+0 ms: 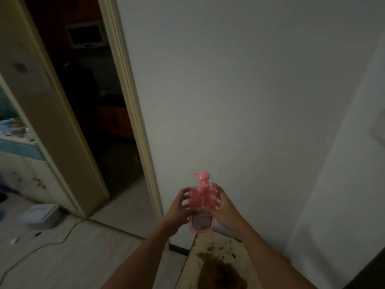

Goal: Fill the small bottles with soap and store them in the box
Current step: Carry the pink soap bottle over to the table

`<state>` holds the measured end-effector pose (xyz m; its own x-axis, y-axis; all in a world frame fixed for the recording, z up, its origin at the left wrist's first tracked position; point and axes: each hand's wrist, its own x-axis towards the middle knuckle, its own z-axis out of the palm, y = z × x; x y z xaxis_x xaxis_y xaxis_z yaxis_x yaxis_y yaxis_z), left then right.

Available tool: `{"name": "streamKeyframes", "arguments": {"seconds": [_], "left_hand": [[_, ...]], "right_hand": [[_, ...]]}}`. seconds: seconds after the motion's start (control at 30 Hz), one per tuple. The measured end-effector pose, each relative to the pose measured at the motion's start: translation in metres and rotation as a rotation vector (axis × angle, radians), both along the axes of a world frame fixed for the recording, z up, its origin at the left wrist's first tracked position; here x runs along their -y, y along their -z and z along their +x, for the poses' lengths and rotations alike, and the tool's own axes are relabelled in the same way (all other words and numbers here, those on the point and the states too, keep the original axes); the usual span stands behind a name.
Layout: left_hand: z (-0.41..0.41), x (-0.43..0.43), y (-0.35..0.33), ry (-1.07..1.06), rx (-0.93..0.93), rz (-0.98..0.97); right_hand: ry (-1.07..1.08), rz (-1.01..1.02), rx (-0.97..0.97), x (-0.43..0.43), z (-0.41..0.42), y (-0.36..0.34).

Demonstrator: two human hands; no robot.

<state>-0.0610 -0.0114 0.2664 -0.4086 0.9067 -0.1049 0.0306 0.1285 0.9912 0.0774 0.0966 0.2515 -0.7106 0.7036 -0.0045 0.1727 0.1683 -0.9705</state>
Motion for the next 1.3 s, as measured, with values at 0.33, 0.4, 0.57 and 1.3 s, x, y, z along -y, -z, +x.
{"name": "streamKeyframes", "arguments": {"seconds": [0.33,0.4,0.57,1.3], "left_hand": [[-0.068,0.065,-0.022,-0.189,0.037,0.023],[-0.089,0.079,-0.022,-0.230,0.032,0.010],[-0.152,0.117,-0.020,-0.294,0.039,0.016],[-0.446,0.377,-0.051,-0.769,0.013,0.116]], "right_hand": [[-0.131,0.031,-0.051,0.043,-0.096,-0.022],[-0.166,0.050,-0.029,0.057,-0.120,-0.026],[-0.224,0.063,-0.001,0.095,-0.185,-0.034],[-0.682,0.018,-0.077,0.327,-0.549,-0.077]]}}
